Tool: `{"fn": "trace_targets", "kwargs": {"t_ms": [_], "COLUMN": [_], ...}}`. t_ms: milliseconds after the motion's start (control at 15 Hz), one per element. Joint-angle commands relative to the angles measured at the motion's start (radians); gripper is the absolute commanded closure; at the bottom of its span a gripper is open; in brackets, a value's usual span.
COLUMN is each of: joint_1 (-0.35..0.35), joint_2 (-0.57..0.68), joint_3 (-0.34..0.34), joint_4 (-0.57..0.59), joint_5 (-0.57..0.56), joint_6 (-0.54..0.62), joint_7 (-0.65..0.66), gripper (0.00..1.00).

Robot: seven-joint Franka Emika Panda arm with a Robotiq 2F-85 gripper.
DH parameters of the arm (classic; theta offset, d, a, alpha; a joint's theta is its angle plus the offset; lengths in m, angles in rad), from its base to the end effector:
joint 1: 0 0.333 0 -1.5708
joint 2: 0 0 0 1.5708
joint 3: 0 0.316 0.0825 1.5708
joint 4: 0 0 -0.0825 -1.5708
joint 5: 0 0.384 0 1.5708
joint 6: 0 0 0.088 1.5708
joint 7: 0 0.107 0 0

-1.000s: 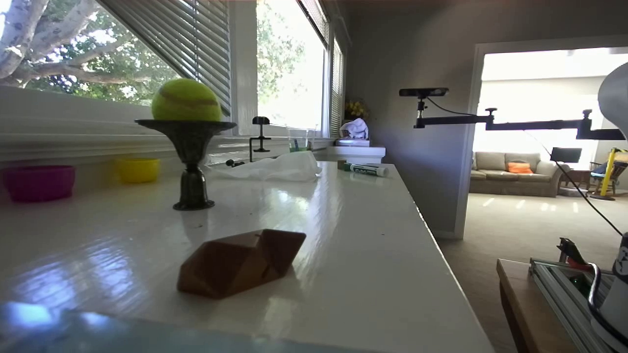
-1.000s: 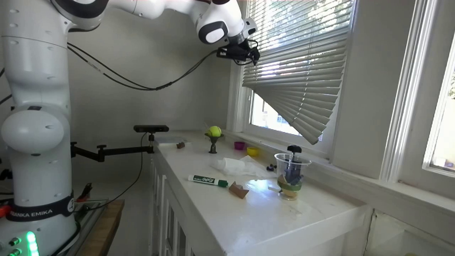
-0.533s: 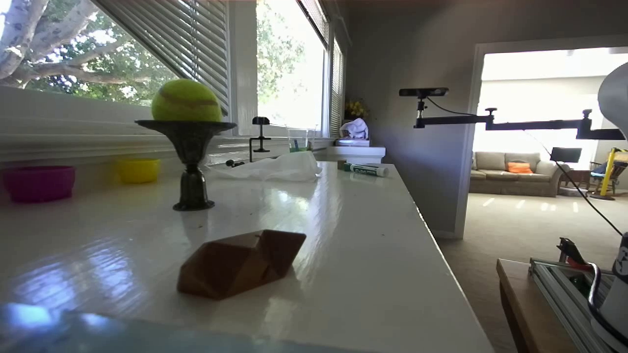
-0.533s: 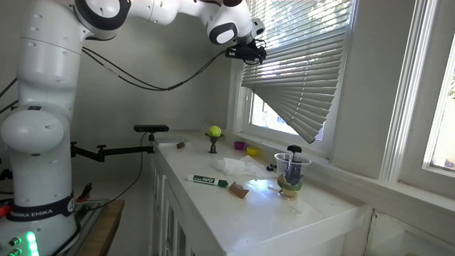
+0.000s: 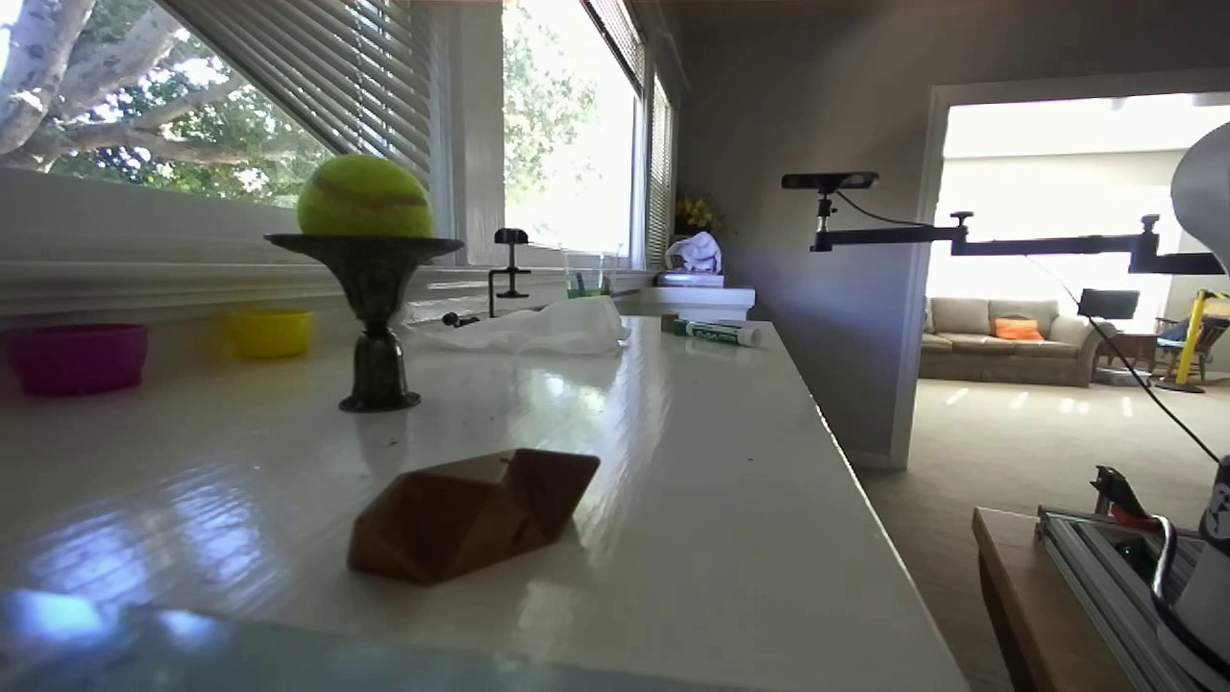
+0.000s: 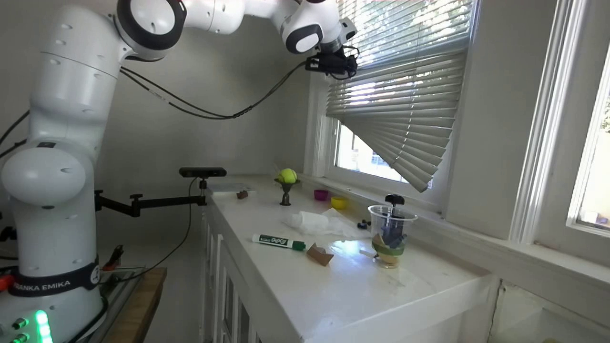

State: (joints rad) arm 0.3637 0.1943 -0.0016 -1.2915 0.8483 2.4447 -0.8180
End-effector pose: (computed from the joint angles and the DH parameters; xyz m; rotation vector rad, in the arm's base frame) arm 0.6128 0.2332 0.7529 -2.0427 -0.8564 -1.3316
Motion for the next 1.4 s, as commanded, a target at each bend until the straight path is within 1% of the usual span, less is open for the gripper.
{"fn": "trace_targets", "kwargs": {"t_ms": [0,267,400,800,933,1133,1333], "joint_1": [0.006,0.010,0.020,0.055,0.059,0.056,0.055], "joint_2": [-0.035,-0.062,-0.085,-0.220,-0.253,-0.264,-0.241], "joint_3": [-0.004,-0.001,-0.001,0.008,0.012,0.017,0.016], "joint_4": [-0.022,-0.055,-0.078,-0.236,-0.272,-0.287,-0.263], "joint_5": [-0.023,-0.019,-0.034,-0.045,-0.036,-0.038,-0.039], "joint_6": [-0.009,-0.009,-0.005,0.025,0.041,0.055,0.057], "joint_7": [0.021,0.021,0.051,0.163,0.170,0.150,0.114], "gripper": [0.00,0.00,0.00,0.00,0.00,0.00,0.00]}}
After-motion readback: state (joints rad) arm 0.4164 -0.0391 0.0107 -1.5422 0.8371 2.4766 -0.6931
